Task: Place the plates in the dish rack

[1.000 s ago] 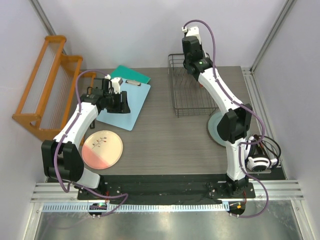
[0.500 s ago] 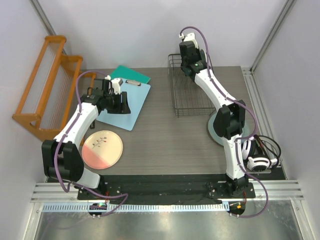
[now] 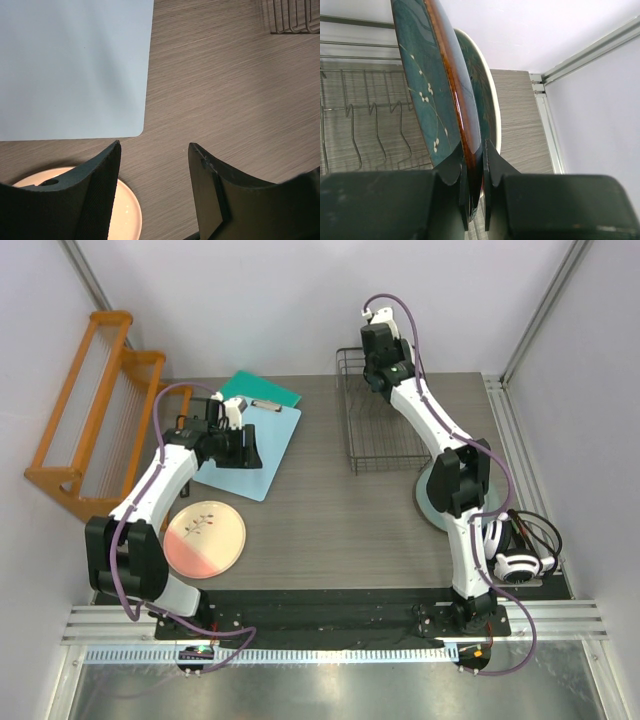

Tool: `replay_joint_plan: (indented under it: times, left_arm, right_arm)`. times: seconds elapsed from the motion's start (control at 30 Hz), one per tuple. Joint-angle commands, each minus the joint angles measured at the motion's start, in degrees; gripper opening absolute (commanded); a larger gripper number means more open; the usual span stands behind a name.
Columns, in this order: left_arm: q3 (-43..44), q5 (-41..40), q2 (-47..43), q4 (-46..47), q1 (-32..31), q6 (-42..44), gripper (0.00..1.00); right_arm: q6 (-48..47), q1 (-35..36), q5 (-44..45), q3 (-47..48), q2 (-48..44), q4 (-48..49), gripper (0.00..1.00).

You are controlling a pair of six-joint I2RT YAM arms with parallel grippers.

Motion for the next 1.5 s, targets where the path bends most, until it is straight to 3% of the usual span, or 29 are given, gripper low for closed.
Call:
replay_joint_plan:
  times: [0.0, 0.47, 0.5, 0.63, 0.73, 0.87, 1.0, 1.03, 1.1, 1.13, 1.23, 1.33, 1.47]
  left_arm:
    - [0.7, 1.1, -0.1, 1.9, 0.0, -0.1, 0.57]
    - [-0.3, -1.1, -1.5, 1.3, -0.1, 0.0, 0.57]
    - [-0.1, -1.5, -1.5, 0.9, 0.0, 0.0, 0.58]
    - [0.1, -4.8, -2.8, -3.7, 0.0, 3.0, 0.59]
    - [-0.6, -7.9, -4.8, -5.7, 0.0, 6.5, 0.59]
    - [-5.1, -11.2, -10.7, -2.8, 0.0, 12.5, 0.59]
    - [-5.8, -14.1, -17.7, -5.6, 0.1, 13.1, 0.60]
    - [-5.6, -15.7, -20.3, -7.3, 0.2, 13.8, 0.60]
    - [-6.4, -17.0, -23.5, -11.6, 1.5, 16.8, 0.61]
    - [-8.0, -17.7, -25.3, -12.5, 2.2, 17.9, 0.62]
    - [-12.6, -21.3, -33.3, -12.5, 6.7, 21.2, 0.70]
    - [-16.0, -27.9, -40.4, -11.1, 10.5, 20.4, 0.82]
    - [-15.4, -32.0, -44.9, -12.2, 12.1, 17.2, 0.86]
  right_arm:
    - [4.0, -0.8, 4.3, 5.3, -0.5, 4.8, 0.01]
    - [9.7, -0.6, 2.9, 5.3, 3.8, -1.2, 0.01]
    - [9.6, -0.6, 2.9, 5.1, 3.7, -1.2, 0.06]
    - [8.1, -0.3, 1.5, 3.1, 1.0, -1.5, 0.52]
    - [7.1, 0.9, 0.4, -0.2, -3.9, -2.9, 0.66]
    - [5.4, 4.5, -2.5, -9.1, -13.0, -4.2, 0.75]
    - [6.0, 8.5, -17.4, -18.4, -25.0, -8.9, 0.79]
    - [6.3, 9.1, -30.2, -20.1, -26.6, -10.3, 0.79]
    - [6.8, 9.2, -45.6, -25.7, -29.6, -12.8, 0.79]
    - [6.8, 9.2, -58.5, -28.0, -31.7, -11.9, 0.80]
    - [10.5, 10.5, -73.3, -36.9, -31.8, -6.2, 0.77]
    - [9.1, 15.6, -75.8, -36.3, -25.9, -4.5, 0.70]
    - [5.6, 21.9, -80.0, -28.7, -15.7, -5.7, 0.61]
